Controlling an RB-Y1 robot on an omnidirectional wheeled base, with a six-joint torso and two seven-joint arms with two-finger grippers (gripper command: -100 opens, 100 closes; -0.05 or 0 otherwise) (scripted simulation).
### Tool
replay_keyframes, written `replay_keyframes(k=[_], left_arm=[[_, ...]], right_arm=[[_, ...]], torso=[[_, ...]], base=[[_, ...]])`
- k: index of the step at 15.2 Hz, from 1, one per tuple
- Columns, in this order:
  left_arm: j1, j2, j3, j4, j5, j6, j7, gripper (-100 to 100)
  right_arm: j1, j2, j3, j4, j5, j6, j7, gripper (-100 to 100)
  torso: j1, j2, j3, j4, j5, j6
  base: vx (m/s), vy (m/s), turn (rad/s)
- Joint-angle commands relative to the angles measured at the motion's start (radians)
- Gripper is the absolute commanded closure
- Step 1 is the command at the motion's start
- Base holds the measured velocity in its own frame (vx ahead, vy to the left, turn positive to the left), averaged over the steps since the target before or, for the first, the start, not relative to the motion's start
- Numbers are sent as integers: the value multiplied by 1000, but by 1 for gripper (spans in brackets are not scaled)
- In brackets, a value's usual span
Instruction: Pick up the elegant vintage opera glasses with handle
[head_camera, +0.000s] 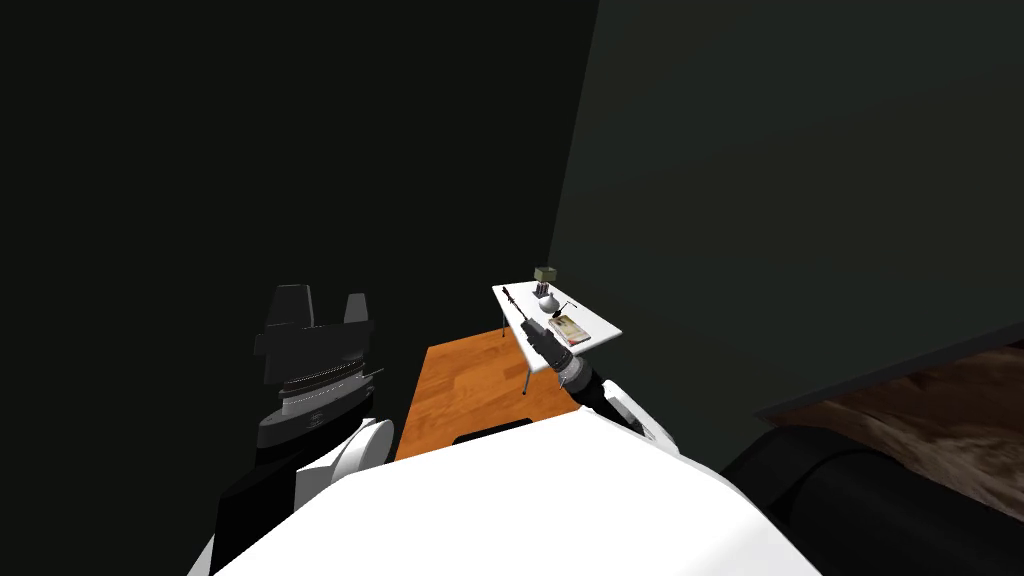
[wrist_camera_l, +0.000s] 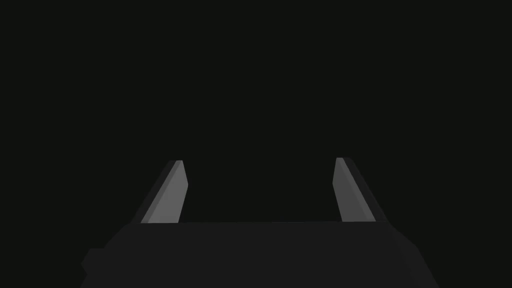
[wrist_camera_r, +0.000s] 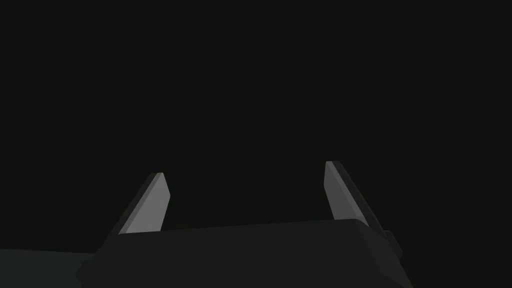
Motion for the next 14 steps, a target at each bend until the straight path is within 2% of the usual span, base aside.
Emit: replay_keyframes(k=[1, 2, 3, 4, 5, 7, 8, 10, 11, 12, 13, 14], left_arm=[[0, 0, 0, 0, 0, 0, 0, 0], [0, 0, 0, 0, 0, 0, 0, 0], [0, 0, 0, 0, 0, 0, 0, 0], [0, 0, 0, 0, 0, 0, 0, 0], [0, 0, 0, 0, 0, 0, 0, 0], [0, 0, 0, 0, 0, 0, 0, 0], [0, 0, 0, 0, 0, 0, 0, 0], [0, 0, 0, 0, 0, 0, 0, 0], [0, 0, 0, 0, 0, 0, 0, 0], [0, 0, 0, 0, 0, 0, 0, 0], [0, 0, 0, 0, 0, 0, 0, 0], [0, 0, 0, 0, 0, 0, 0, 0]], right_arm=[[-1, -50, 34, 8, 28, 19, 14, -100], [-1, -55, 34, 8, 28, 19, 14, -100], [-4, -91, 72, 18, 61, 41, 28, -100], [-4, -110, 72, 18, 61, 41, 28, -100], [-7, -134, 111, 28, 96, 65, 41, -100], [-7, -166, 111, 28, 96, 65, 41, -100], [-9, -196, 151, 38, 131, 89, 56, -100], [-9, -221, 151, 38, 131, 89, 56, -100], [-12, -259, 192, 49, 166, 113, 70, -100], [-12, -277, 192, 49, 166, 113, 70, -100], [-15, -303, 226, 60, 203, 138, 85, -100], [-15, -327, 234, 60, 203, 138, 85, -100]], torso=[[0, 0, 0, 0, 0, 0], [1, 0, 0, 0, 0, 0], [0, 0, 0, 0, 0, 0], [-1, 0, 0, 0, 0, 0], [-1, 0, 0, 0, 0, 0], [-1, -1, -1, 0, 0, 0], [-2, -1, -1, 0, 0, 0], [-2, -2, -1, 0, 0, 0], [-3, -2, -1, 0, 0, 0], [-3, -2, -1, 0, -1, 0], [-3, -2, -1, -1, 0, 0], [-2, -3, -2, -1, 0, 0]], base=[[48, 123, 67], [28, 91, 19], [32, 89, 54], [40, 94, 63], [57, 108, 92], [55, 80, 39], [58, 81, 54], [62, 71, 46], [64, 70, 68], [73, 70, 62], [88, 84, 71], [103, 83, 58]])
